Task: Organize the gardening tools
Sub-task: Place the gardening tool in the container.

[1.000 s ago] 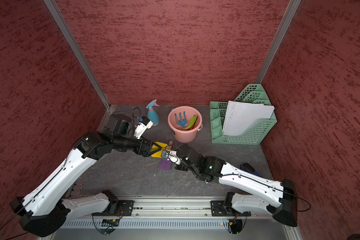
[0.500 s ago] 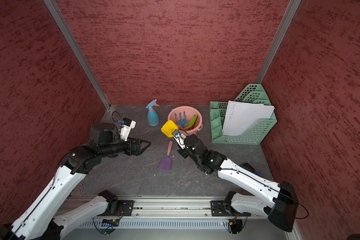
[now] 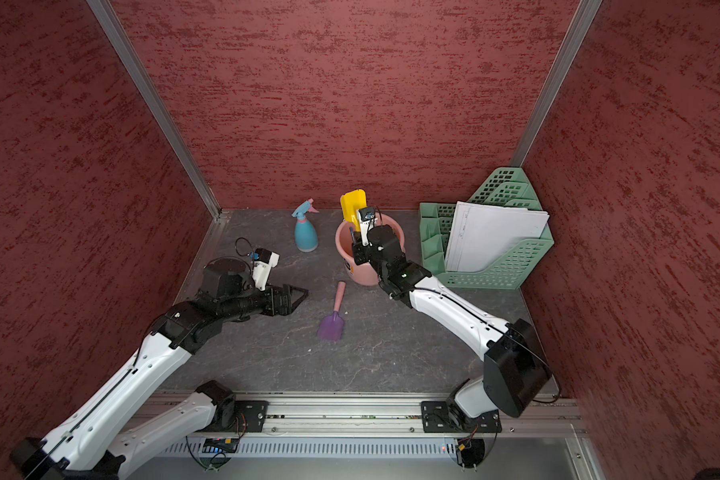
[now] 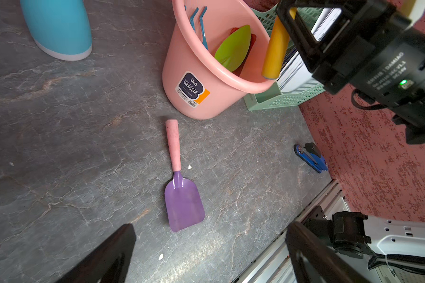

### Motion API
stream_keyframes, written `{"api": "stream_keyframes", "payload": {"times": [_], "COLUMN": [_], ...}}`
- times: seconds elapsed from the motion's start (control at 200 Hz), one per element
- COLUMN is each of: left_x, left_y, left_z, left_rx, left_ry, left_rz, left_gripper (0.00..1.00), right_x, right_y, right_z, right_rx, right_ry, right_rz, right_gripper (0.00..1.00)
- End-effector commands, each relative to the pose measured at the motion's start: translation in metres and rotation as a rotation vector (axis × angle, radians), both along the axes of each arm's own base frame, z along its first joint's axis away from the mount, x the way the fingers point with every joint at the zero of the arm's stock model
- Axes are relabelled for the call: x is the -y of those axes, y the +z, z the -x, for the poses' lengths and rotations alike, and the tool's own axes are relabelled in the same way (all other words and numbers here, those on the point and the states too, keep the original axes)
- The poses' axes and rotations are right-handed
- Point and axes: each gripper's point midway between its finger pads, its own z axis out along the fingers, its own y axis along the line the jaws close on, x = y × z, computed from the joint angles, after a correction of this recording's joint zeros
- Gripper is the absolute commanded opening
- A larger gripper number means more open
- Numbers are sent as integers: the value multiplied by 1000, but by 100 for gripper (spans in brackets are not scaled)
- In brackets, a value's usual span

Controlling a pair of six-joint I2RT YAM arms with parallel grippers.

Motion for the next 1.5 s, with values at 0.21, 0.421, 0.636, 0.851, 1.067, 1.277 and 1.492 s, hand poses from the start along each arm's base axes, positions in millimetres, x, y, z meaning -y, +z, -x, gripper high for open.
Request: {"api": "stream_keyframes", "payload": {"times": [0.21, 0.421, 0.636, 0.851, 1.067, 1.277, 1.492], "left_x": [10, 18, 32, 55, 84, 97, 90], "left_y": [-9, -26, -55, -80, -101, -133, -173], "left_z": [-15, -26, -40, -59, -75, -88, -95], "left_rx": [31, 13, -23, -44, -53, -109, -185], "left_ry": [11, 25, 53, 54, 33, 39, 85], "left_rz": [-5, -64, -199, -230, -269, -378, -495], "left_gripper": [100, 100, 100, 100, 100, 94, 81], "right_x": [13, 20, 28, 32, 49, 81, 114], "right_y": [-5, -28, -36, -26, -2, 15, 26], "right_z": [-51, -60, -57, -50, -33, 8, 57], "right_rx": [35, 10, 1, 22, 54, 40, 44], "right_ry": [-127, -186, -209, -210, -238, -287, -310], "right_rz": [-133, -92, -95, -114, -133, -186, -229], "right_gripper": [0, 0, 26, 56, 66, 74, 79]}}
